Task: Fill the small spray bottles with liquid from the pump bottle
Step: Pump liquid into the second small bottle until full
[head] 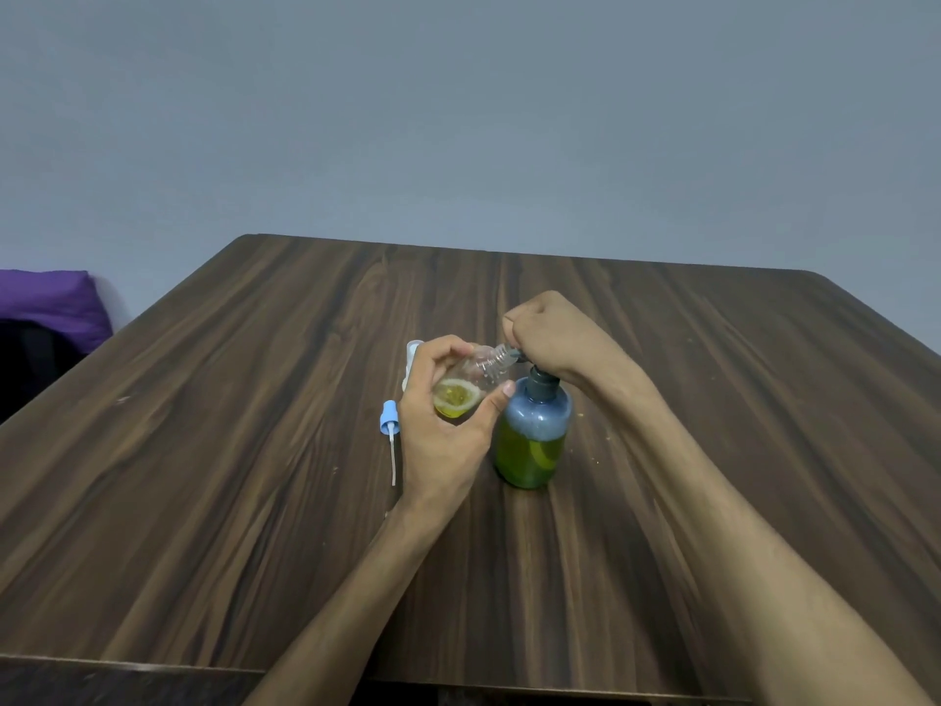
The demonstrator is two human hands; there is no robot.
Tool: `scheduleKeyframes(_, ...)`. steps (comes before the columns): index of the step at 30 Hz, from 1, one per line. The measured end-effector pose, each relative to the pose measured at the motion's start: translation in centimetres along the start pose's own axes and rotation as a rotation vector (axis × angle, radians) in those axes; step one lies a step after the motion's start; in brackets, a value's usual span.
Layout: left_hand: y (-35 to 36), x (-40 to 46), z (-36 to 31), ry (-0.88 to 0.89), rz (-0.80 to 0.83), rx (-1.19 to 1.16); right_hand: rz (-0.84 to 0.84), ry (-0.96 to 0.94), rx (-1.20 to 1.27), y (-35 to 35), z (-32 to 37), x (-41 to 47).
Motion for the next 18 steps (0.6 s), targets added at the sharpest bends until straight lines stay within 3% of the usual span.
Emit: scheduleKeyframes(18, 0.03, -0.03, -0.31, 0.024, 0.005, 0.004, -0.011, -0.027, -0.042, -0.22, 0.25, -0.09)
Point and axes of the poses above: each hand's wrist, its own x-axis towards the middle knuckle, its own y-axis out of the palm, z = x × y, the point moved 2 cm from there along x, towards the middle knuckle, and after that the axes turned 4 degrees about x, right-handed, at the moved point
